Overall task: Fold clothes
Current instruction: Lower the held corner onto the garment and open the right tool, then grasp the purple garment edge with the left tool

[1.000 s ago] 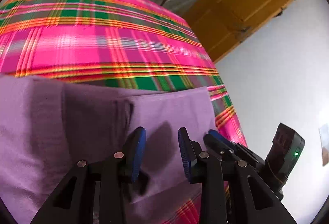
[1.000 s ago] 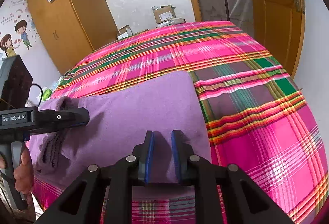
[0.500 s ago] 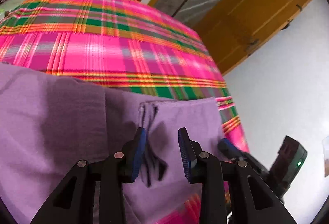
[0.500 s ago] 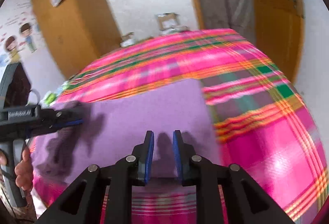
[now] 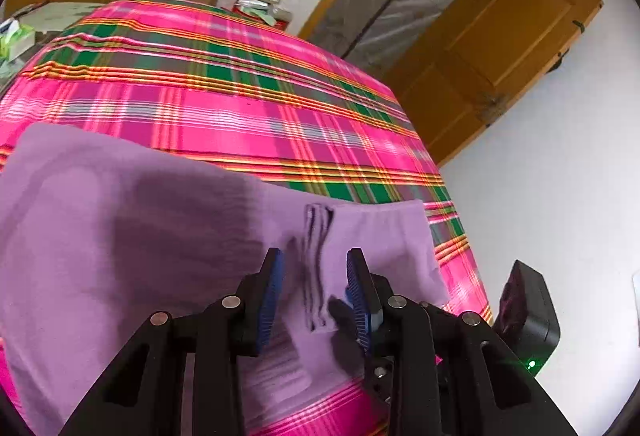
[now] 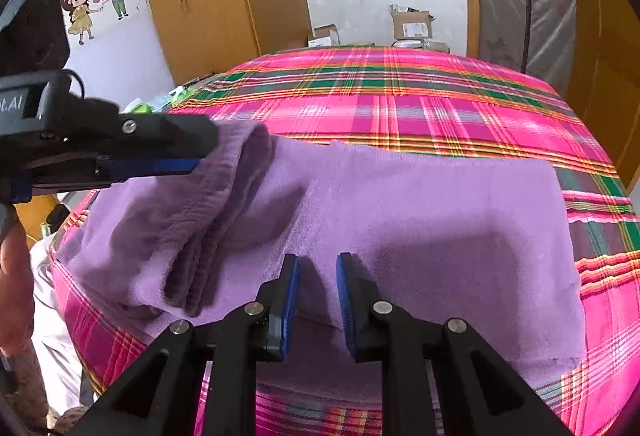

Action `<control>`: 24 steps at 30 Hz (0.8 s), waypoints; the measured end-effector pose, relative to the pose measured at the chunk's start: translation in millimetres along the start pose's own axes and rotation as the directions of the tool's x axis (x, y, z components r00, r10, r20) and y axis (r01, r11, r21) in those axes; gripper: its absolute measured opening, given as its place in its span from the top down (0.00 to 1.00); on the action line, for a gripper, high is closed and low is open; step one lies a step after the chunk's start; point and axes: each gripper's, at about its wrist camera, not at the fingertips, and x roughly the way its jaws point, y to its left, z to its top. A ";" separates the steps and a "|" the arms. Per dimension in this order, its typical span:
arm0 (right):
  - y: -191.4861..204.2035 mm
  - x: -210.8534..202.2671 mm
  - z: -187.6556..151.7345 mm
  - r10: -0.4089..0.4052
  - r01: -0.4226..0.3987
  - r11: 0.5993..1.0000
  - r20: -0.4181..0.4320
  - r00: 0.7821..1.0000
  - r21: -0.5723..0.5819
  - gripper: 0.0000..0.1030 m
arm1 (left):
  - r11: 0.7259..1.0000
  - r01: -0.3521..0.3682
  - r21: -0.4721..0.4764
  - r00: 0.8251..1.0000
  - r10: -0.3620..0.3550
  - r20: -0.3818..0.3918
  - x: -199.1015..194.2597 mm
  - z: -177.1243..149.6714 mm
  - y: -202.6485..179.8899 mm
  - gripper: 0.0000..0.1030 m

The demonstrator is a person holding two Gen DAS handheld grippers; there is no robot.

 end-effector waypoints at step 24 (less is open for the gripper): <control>94.6 -24.0 13.6 0.174 -0.158 0.964 0.059 0.983 -0.215 0.78 | 0.975 -0.141 -0.170 0.983 0.159 0.093 -87.9 -15.2 109.1 0.68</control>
